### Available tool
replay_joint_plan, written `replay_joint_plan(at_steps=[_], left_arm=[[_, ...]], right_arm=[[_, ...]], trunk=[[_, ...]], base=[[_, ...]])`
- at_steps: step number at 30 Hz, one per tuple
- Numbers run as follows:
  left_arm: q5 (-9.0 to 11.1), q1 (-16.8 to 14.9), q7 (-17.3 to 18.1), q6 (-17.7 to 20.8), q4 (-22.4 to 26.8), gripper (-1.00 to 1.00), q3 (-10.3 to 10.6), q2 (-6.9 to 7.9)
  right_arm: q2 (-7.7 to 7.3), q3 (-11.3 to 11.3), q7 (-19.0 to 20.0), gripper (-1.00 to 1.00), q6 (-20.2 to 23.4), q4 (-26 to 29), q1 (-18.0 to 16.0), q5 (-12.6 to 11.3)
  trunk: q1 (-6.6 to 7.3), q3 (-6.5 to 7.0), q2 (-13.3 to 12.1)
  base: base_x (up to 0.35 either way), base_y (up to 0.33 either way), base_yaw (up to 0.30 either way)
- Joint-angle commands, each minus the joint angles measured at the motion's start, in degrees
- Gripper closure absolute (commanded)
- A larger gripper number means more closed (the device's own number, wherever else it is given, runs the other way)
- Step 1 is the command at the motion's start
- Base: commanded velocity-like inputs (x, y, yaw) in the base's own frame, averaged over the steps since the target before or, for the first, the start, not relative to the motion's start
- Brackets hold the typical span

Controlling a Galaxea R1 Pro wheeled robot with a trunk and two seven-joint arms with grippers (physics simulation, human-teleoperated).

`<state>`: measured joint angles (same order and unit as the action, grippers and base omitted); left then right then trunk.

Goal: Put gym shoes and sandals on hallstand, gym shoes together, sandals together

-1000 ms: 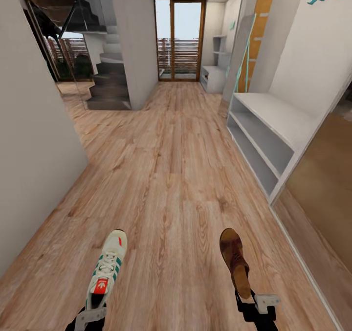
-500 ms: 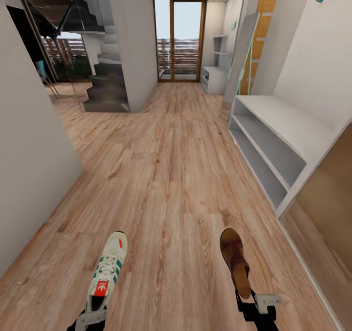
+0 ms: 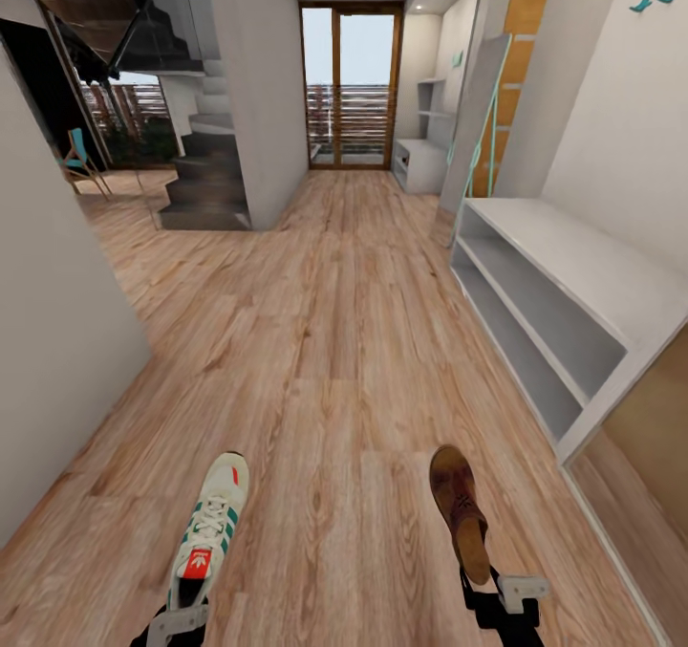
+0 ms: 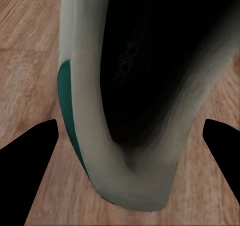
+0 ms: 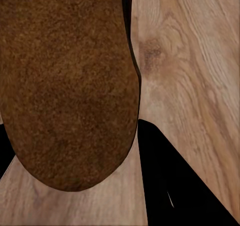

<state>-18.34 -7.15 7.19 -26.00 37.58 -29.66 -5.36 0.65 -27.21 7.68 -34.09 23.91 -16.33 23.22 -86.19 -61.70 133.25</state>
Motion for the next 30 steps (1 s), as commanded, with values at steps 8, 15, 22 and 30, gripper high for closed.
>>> replay_joint_plan(at_steps=[8, 15, 22, 30], left_arm=[[-0.3, -0.1, 0.5, -0.2, 0.0, 1.00, -0.5, -0.09], [-0.3, -0.1, 0.5, -0.2, 0.0, 1.00, -0.5, -0.09], [-0.3, -0.1, 0.5, -0.2, 0.0, 1.00, -0.5, -0.04], [-0.3, -0.1, 0.5, -0.2, 0.0, 1.00, -0.5, -0.04]], right_arm=[[0.14, -0.5, 0.4, 1.00, -0.2, 0.1, 0.0, -0.4], [0.04, -0.5, 0.8, 1.00, 0.0, 0.1, 0.0, -0.1], [-0.16, -0.5, 0.9, 1.00, 0.1, 0.0, 0.0, -0.3], [-0.12, -0.6, 0.8, 1.00, 0.1, -0.1, 0.0, -0.4]], trunk=[[-0.02, 0.67, 0.0], [-0.02, 1.29, 0.0], [-0.02, 1.91, 0.0], [-0.02, 2.62, 0.0]], base=[[0.334, 0.000, 0.000], [0.335, 0.000, 0.000], [0.334, 0.000, -0.011], [0.334, 0.000, -0.105]])
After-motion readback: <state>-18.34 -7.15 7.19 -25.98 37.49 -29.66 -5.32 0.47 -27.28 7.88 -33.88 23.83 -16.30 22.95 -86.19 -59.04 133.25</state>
